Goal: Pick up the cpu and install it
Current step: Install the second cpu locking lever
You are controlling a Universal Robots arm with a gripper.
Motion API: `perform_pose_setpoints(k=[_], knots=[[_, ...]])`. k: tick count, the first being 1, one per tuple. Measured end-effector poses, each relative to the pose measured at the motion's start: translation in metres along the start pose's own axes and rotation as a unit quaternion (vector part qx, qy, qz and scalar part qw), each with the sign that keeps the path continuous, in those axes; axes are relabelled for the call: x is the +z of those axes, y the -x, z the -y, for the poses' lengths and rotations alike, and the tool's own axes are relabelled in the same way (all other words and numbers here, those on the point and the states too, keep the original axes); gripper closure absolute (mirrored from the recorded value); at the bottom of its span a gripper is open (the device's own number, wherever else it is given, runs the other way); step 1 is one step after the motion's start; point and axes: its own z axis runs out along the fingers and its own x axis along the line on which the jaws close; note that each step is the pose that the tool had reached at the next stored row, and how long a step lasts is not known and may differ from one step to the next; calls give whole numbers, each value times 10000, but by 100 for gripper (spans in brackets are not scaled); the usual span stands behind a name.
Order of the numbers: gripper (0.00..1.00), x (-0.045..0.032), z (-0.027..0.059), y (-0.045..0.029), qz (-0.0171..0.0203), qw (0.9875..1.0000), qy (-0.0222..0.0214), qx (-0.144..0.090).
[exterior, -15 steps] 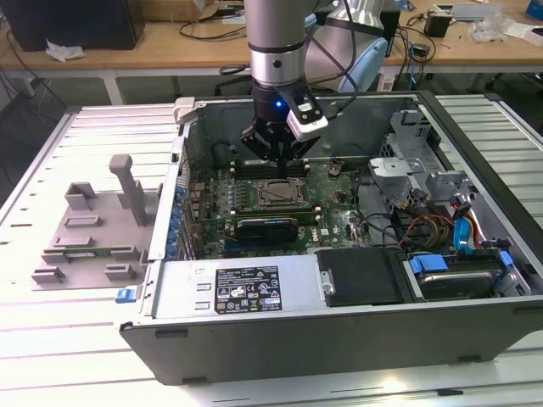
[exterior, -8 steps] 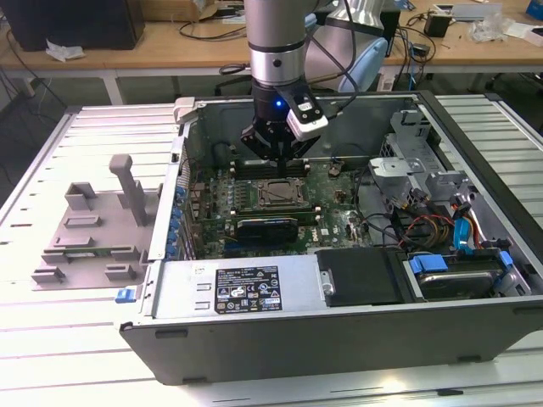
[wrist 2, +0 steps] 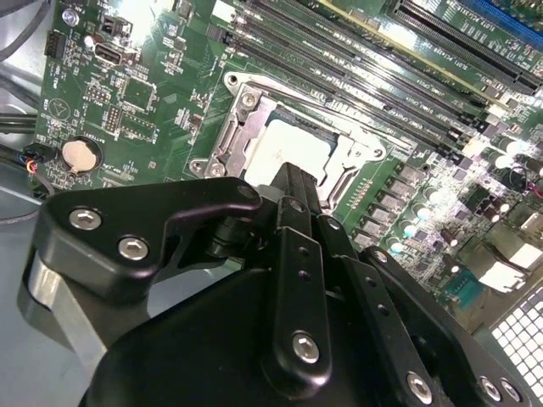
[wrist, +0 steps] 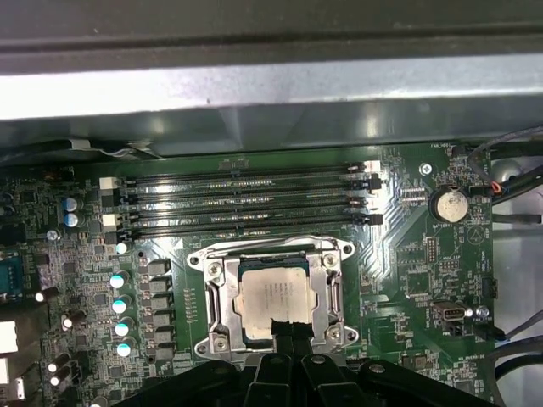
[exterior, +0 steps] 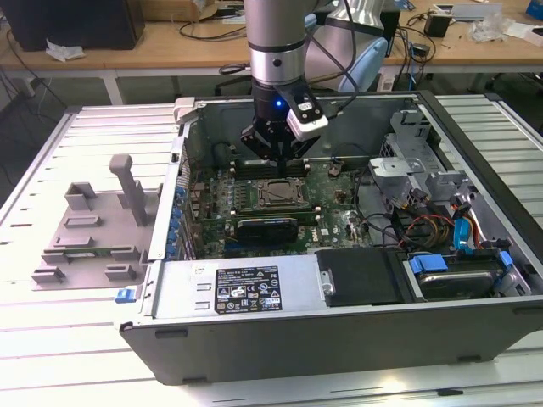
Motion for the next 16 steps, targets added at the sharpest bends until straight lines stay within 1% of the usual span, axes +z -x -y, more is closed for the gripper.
perform_pose_setpoints(k=[5,7,16], knots=[[89,4,76,4,0,10000,0,0],[89,9,168,6,0,10000,0,0],[89,28,338,6,0,10000,1,-2]])
